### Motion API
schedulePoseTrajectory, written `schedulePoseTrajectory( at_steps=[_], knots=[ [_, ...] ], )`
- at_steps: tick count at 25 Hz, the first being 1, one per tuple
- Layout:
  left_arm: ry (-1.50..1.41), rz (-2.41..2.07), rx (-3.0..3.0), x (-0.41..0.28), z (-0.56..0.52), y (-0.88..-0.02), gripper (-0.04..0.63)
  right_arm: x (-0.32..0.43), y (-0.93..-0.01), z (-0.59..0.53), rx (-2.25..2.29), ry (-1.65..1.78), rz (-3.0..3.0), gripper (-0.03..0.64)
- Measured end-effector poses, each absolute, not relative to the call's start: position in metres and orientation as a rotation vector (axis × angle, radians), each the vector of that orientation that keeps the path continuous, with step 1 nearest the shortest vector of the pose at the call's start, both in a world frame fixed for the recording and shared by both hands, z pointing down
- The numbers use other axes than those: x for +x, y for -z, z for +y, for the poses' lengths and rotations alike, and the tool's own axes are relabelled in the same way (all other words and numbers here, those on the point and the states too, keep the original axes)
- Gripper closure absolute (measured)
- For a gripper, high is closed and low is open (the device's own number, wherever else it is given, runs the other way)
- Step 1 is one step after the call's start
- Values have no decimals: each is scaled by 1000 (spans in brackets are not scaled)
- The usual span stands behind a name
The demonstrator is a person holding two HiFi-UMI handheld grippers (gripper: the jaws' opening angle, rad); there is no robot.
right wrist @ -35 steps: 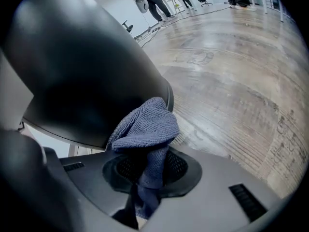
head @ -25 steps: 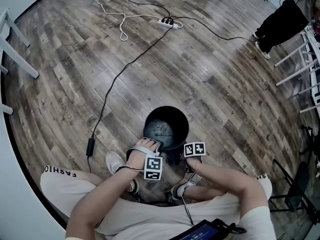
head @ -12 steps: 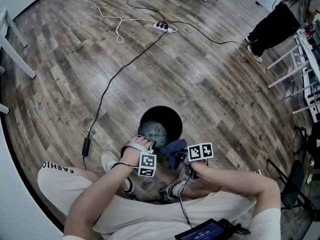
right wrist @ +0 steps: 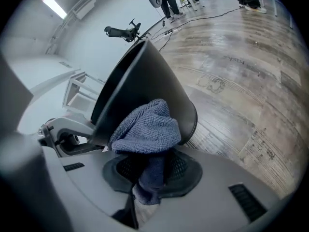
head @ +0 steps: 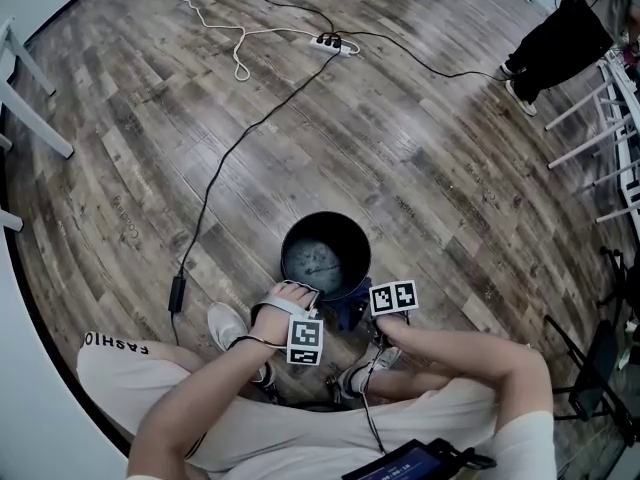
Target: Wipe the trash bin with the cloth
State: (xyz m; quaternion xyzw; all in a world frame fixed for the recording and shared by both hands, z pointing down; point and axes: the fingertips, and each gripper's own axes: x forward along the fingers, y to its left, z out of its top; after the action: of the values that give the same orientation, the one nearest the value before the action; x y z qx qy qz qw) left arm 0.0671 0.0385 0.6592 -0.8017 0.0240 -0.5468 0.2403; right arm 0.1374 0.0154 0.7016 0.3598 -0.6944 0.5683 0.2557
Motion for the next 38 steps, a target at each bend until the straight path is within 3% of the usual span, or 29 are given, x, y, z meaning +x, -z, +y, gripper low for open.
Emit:
schedulePoseTrajectory(
  at_steps=[12, 17, 22, 27, 38],
  knots=[
    [1535, 143, -2279, 80, 31, -656, 522, 149, -850, 1, 981, -1559, -1849, 538],
    [1536, 146, -2278, 81, 30, -657, 522, 153, -864, 3, 1019, -1584, -1783, 538],
    [1558, 107, -2280, 78, 35, -658, 515, 167, -808, 0, 958, -1549, -1769, 538],
    [1617, 50, -2148, 51, 30, -666, 446, 189, -741, 2, 974, -1534, -1787, 538],
    [1572, 7, -2051, 44, 24, -671, 480, 152, -626, 30, 897, -1579, -1912, 538]
  ],
)
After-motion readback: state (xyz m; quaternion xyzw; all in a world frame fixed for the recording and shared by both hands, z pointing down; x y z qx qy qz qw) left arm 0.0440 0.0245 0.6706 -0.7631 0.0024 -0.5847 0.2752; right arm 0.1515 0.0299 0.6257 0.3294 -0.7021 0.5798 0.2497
